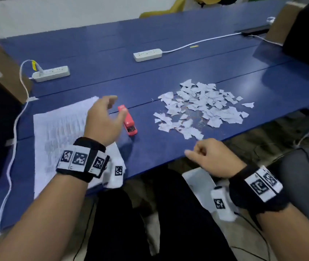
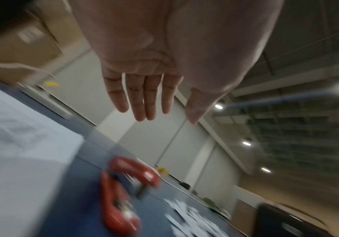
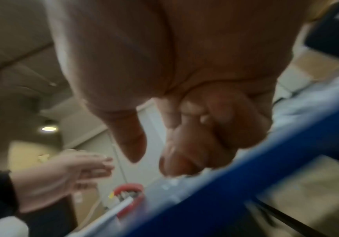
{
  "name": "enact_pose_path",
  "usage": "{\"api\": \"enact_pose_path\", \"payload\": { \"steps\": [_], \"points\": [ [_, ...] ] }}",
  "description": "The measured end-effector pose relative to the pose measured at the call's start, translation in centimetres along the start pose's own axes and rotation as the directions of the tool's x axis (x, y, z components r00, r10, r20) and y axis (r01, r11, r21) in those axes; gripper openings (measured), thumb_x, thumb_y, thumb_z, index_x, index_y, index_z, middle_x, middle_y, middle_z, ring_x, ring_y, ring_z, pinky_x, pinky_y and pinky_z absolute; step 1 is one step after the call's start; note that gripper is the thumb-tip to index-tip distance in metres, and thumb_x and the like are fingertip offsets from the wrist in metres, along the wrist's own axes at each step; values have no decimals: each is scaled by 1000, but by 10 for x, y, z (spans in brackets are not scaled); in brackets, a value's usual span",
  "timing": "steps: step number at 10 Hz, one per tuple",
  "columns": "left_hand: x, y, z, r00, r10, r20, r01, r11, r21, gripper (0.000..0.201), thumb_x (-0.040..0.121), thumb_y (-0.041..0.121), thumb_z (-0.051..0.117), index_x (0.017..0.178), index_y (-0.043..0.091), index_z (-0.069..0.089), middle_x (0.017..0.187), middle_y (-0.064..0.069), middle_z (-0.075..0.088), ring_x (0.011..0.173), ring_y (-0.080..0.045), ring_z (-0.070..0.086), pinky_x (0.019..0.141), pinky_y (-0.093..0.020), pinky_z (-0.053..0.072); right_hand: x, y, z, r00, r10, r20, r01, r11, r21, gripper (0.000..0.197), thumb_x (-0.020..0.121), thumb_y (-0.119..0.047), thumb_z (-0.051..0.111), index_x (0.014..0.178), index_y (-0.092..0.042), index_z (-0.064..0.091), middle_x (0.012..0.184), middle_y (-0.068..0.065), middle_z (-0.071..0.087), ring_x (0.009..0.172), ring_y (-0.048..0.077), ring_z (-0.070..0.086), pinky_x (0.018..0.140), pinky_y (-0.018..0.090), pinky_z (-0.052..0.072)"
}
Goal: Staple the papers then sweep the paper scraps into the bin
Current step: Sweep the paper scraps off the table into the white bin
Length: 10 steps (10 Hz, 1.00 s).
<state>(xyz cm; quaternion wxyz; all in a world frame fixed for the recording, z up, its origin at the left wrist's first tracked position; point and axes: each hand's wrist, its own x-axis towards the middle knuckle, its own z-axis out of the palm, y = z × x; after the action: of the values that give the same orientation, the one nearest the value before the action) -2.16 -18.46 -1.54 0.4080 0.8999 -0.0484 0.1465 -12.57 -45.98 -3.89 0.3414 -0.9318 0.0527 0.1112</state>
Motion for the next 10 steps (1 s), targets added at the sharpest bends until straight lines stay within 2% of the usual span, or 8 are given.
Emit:
{"api": "enact_pose_path", "payload": {
  "steps": [2,4,5,6,7,8,9,10],
  "points": [
    [-43,53,103,949,160,270,-164,986,-8,49,87,36,62,130,14,54,133,-6,56,125,-23,51,105,-28,35,6,156,75,776,602,188,-601,796,-68,48,91,-51,63,100,-4,68,91,14,71,76,31,68,71,35,53],
    [-76,60,157,939,97,331,-127,989,70,58,83,48,57,132,19,50,147,-8,43,141,-25,33,115,-48,29,9,238,158,632,716,296,-719,685,-120,58,104,-30,50,155,-4,40,160,17,42,146,34,41,117,38,37],
    [-80,56,159,952,107,287,-132,989,70,53,85,42,60,131,18,51,150,-7,39,145,-21,29,118,-43,26,14,275,200,576,725,376,-803,589,93,39,106,-30,43,137,-10,56,149,19,53,136,33,52,108,38,45],
    [-77,52,164,962,93,257,-114,991,70,47,87,36,63,129,17,54,146,-5,46,142,-17,34,116,-36,29,27,308,239,476,744,469,-849,251,465,17,101,-20,51,115,-19,41,122,9,49,110,25,52,65,30,46],
    [-80,56,163,964,113,241,-131,990,59,45,87,31,66,127,16,56,142,-3,50,140,-17,38,114,-36,33,28,302,242,422,747,514,-840,108,532,8,100,-14,52,101,-20,47,110,8,48,112,26,54,73,35,51],
    [-84,59,164,961,129,243,-144,989,46,44,86,31,65,127,17,56,141,0,51,139,-14,39,114,-38,33,24,305,245,401,776,487,-884,187,429,21,98,-21,59,80,-21,48,106,6,54,113,27,61,96,37,52],
    [-82,57,164,959,116,258,-135,989,55,45,86,33,65,128,19,56,142,2,50,140,-13,38,115,-43,33,34,310,246,391,743,543,-798,-20,602,19,101,-14,50,84,-18,44,100,4,50,115,29,59,96,36,53],
    [-80,58,164,955,113,275,-128,991,38,49,85,34,65,131,20,54,146,3,46,142,-14,35,115,-46,32,41,291,211,449,757,475,-777,68,626,33,102,-2,46,75,-20,38,86,4,45,101,29,57,89,40,58]
  ]
}}
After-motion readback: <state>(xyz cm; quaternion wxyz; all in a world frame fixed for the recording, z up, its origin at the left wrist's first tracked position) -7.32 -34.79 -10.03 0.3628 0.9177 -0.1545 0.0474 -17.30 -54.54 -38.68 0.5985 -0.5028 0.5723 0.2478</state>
